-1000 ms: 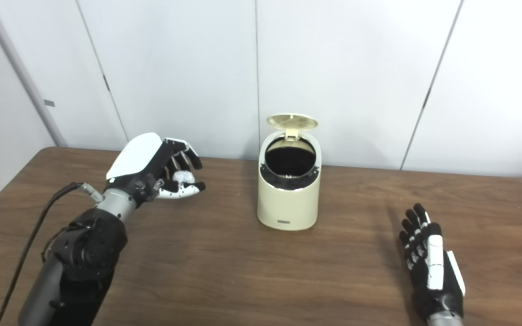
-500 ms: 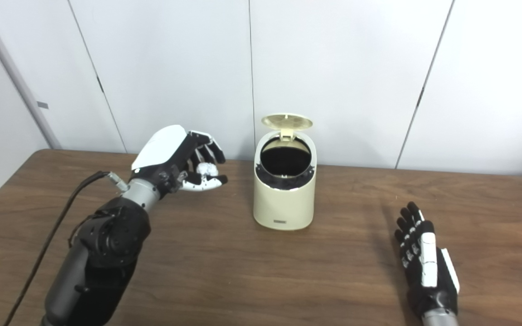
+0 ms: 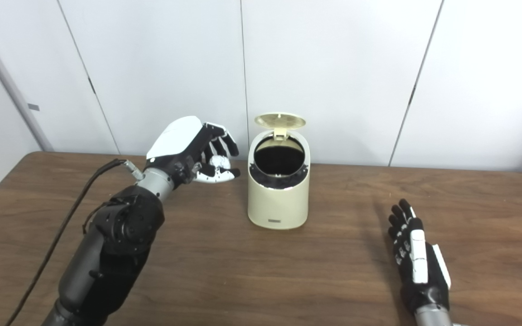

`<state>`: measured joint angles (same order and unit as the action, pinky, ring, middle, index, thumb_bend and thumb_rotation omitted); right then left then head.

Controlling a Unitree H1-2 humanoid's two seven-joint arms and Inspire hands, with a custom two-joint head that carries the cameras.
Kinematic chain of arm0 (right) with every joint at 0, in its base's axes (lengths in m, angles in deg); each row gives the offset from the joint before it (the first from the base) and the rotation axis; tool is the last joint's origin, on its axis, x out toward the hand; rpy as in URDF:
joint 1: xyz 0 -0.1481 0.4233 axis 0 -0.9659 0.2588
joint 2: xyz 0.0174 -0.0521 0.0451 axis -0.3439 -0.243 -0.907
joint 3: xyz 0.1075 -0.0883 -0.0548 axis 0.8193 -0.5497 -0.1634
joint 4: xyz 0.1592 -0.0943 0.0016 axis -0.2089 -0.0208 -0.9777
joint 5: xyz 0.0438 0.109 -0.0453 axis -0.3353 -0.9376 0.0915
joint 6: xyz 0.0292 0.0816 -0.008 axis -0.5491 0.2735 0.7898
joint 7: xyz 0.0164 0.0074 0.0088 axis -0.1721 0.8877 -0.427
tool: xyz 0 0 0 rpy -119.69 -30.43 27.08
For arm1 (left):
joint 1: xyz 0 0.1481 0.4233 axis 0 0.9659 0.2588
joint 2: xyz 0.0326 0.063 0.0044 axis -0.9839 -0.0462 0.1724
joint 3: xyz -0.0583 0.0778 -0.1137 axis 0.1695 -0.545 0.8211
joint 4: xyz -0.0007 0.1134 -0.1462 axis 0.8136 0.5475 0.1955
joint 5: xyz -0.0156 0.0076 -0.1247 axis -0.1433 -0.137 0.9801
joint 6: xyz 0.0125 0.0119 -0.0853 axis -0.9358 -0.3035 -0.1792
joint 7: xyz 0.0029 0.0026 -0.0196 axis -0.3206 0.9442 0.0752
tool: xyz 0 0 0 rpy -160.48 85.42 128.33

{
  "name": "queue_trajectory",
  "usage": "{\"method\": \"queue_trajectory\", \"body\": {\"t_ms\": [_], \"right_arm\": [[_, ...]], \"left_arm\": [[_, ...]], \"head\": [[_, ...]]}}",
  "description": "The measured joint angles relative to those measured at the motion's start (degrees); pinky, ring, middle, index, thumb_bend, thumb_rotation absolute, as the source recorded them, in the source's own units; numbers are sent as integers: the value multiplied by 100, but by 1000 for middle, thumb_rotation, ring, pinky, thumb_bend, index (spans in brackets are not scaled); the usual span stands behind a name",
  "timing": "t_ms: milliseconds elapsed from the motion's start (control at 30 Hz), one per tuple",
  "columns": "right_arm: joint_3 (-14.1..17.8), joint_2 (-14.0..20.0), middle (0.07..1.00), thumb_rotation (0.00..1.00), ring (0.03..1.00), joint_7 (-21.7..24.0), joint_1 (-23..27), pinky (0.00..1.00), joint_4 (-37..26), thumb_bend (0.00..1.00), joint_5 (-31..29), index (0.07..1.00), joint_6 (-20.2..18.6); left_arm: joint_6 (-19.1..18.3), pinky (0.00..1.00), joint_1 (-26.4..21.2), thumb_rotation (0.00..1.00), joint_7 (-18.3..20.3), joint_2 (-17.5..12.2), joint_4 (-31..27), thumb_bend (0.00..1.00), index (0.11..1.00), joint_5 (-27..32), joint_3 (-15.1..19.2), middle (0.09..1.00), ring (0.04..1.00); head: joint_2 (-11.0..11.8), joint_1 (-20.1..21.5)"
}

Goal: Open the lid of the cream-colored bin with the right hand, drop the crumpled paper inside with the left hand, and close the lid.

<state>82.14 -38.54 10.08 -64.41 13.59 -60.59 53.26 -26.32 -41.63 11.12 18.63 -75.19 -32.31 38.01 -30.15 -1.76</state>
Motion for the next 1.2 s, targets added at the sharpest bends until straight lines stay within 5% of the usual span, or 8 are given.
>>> {"method": "queue_trajectory", "body": {"t_ms": [600,1200], "right_arm": [[-2,-55,967,973,979,-88,23,1000,14,500,7,982,12],[28,-90,953,951,973,-110,66,1000,65,484,-28,972,28]], "left_arm": [[14,323,-425,0,-92,355,469,468,537,41,-136,488,380],[84,274,-592,0,-707,801,1199,461,549,139,-257,470,375]], "head": [[79,141],[123,202]]}}
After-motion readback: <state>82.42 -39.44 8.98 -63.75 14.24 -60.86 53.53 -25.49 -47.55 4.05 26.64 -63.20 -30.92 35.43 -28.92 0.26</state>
